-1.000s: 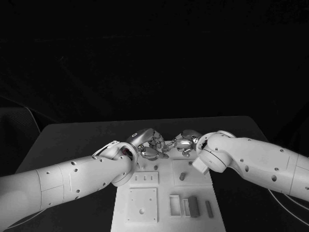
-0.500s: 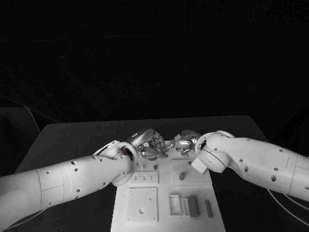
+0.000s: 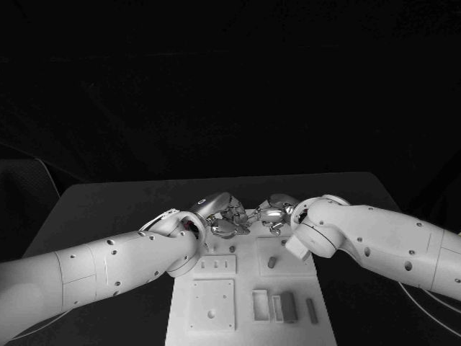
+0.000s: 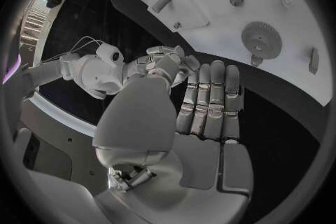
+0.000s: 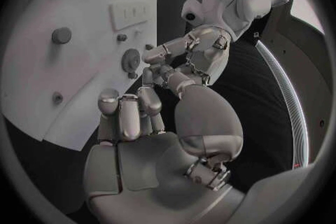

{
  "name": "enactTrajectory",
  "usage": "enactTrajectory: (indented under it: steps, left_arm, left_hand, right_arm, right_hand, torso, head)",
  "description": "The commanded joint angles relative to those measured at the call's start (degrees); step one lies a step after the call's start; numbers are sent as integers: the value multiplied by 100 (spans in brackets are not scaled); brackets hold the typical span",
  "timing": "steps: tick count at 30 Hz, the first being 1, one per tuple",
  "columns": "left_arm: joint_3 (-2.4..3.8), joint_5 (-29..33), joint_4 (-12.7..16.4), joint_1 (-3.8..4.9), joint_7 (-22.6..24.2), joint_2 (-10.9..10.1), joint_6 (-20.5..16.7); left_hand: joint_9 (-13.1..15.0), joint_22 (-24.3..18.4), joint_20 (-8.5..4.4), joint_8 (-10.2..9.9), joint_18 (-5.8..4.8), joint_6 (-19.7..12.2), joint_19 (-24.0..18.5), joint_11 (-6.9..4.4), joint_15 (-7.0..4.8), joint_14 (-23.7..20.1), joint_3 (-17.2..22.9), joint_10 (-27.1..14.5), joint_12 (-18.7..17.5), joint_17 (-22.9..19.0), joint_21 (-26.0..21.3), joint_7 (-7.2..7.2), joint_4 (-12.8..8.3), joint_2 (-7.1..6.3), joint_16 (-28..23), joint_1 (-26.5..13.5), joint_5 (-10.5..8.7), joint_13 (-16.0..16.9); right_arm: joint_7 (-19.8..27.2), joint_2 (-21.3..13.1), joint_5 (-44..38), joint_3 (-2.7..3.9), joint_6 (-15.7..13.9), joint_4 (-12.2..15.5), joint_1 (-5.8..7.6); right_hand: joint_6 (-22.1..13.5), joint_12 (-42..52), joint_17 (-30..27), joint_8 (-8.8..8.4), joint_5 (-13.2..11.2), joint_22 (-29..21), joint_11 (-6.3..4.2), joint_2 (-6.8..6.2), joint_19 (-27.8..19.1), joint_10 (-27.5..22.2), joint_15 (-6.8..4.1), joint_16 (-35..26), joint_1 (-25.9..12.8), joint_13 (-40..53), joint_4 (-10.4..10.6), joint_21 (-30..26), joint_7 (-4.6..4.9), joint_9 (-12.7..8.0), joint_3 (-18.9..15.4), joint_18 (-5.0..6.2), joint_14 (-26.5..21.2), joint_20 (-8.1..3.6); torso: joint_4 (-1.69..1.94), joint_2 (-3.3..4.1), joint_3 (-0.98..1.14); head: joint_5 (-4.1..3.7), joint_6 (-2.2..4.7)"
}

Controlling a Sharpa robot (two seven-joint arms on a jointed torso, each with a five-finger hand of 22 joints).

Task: Assemble the parts on the task board

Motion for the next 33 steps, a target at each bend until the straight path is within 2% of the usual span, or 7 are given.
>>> enactTrajectory:
  steps: [1,11,20,27,33]
  left_arm:
    - [-1,-2,21,-6,16,30,147]
    - [-1,139,23,-6,82,44,128]
    - [-1,179,25,-6,95,14,125]
    - [-1,249,29,-6,125,22,157]
    - [-1,285,26,-6,124,22,221]
  left_hand:
    - [-9,10,-9,46,61,65,41,-7,-22,18,69,57,42,32,38,-5,16,38,39,44,30,2]
    - [-16,19,-16,69,54,146,57,-15,-28,26,179,100,75,111,62,-19,65,123,58,40,27,-8]
    - [-22,31,-36,116,53,307,66,-31,-41,28,414,201,104,241,96,-36,108,260,77,89,16,-43]
    - [-38,37,-50,123,50,384,63,-26,-49,24,634,276,99,335,116,-31,91,364,79,172,11,-85]
    - [-68,37,-55,97,39,399,43,-22,-47,5,884,299,70,418,123,-23,67,456,62,245,-4,-135]
  right_arm:
    - [62,13,8,9,70,6,7]
    - [36,12,8,9,76,-8,7]
    - [22,-5,8,9,106,-25,7]
    - [33,0,13,9,134,-26,7]
    - [54,-8,46,9,157,-21,7]
  right_hand:
    - [397,7,5,35,19,10,-34,21,13,-2,-35,198,54,-7,-12,775,370,5,10,75,24,11]
    - [401,6,-2,35,18,10,-34,21,13,-1,-34,196,51,-8,-11,775,369,5,10,75,19,12]
    - [403,5,-5,35,18,11,-34,21,13,-1,-34,195,49,-8,-11,774,369,4,9,75,18,12]
    - [404,3,-14,35,17,11,-33,19,12,-1,-34,192,45,-9,-9,774,370,4,8,75,12,13]
    - [375,-25,-66,2,5,16,-24,-51,3,-16,-27,169,-41,-24,15,764,383,-13,-36,70,-29,26]
  torso:
    - [-2,-1,0]
    - [3,0,-3]
    - [-8,-1,-2]
    - [0,1,-5]
    - [1,-1,-4]
  head:
    - [0,0]
    - [5,2]
    - [-1,0]
    - [-11,-6]
    - [-11,-10]
